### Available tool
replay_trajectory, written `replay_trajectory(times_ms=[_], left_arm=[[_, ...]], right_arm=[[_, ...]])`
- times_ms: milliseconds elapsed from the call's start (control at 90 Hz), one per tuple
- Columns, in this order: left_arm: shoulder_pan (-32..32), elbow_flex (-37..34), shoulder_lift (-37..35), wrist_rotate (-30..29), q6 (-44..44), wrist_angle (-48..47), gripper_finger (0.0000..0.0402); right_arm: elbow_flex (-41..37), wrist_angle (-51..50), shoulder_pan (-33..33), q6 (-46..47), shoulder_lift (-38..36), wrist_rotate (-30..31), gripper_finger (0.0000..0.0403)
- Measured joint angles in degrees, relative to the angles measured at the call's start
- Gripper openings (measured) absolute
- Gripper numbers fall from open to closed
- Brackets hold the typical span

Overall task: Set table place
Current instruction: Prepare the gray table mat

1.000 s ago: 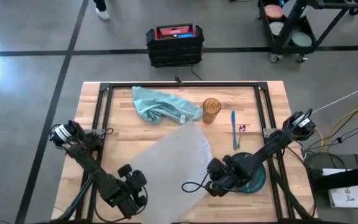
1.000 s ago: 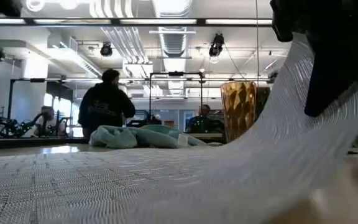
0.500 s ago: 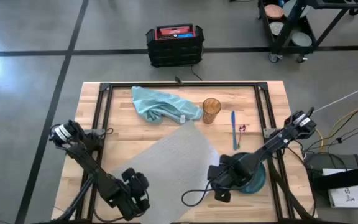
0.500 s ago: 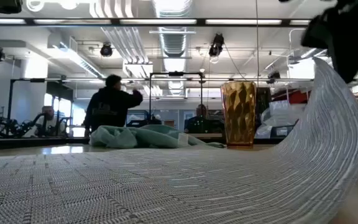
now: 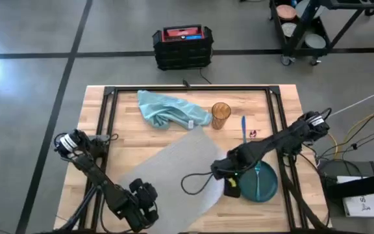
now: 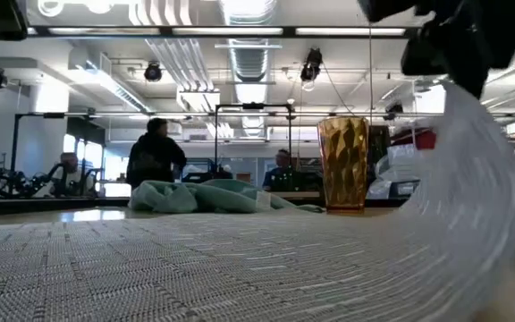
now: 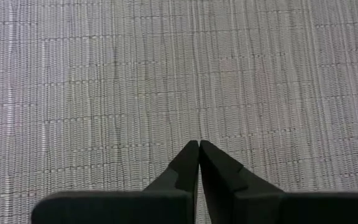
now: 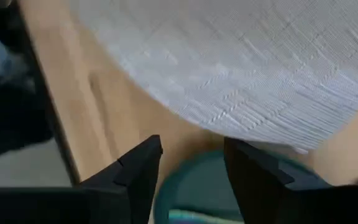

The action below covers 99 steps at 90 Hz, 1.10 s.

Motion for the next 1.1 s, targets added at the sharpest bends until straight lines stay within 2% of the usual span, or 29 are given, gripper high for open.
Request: replay_trajectory(times_ms=[122,289,389,522,733,844,967,1100], left_arm=[[0.00,0.00,0.00,-0.16,0.02,0.27,0.0000],[-0.09,0.00,0.00,-0.24,0.34,1.82,0.0000],[-0.11,0.00,0.62,-0.24,-0.16,2.23,0.0000],[-0.11,-0.04,2.39,0.42,-0.45,2.43,0.0000],[-0.17,-0.22,4.36,0.90,-0.21,2.23,0.0000],[-0.22,-1.16,4.68,-2.02,-0.20,1.33,0.0000],[-0.17,-2.04,4.54,-1.59,-0.67,0.44,0.0000],[-0.07,-2.45,3.37,-0.78,-1.17,-5.76,0.0000]], right_arm=[[-0.03,0.27,-0.04,-1.13,-1.36,3.73,0.0161],[-1.03,4.73,-0.04,-1.53,-0.59,24.08,0.0167],[-3.64,10.61,-0.53,-2.75,1.35,30.55,0.0166],[-6.70,16.88,-2.19,-4.42,5.74,31.53,0.0156],[-7.81,15.04,-4.35,-4.07,13.04,31.93,0.0134],[-8.05,15.21,-4.31,-4.12,15.12,30.67,0.0122],[-8.07,15.45,-4.24,-3.87,16.05,27.45,0.0110],[-8.05,15.81,-3.37,-2.13,16.20,25.36,0.0097]])
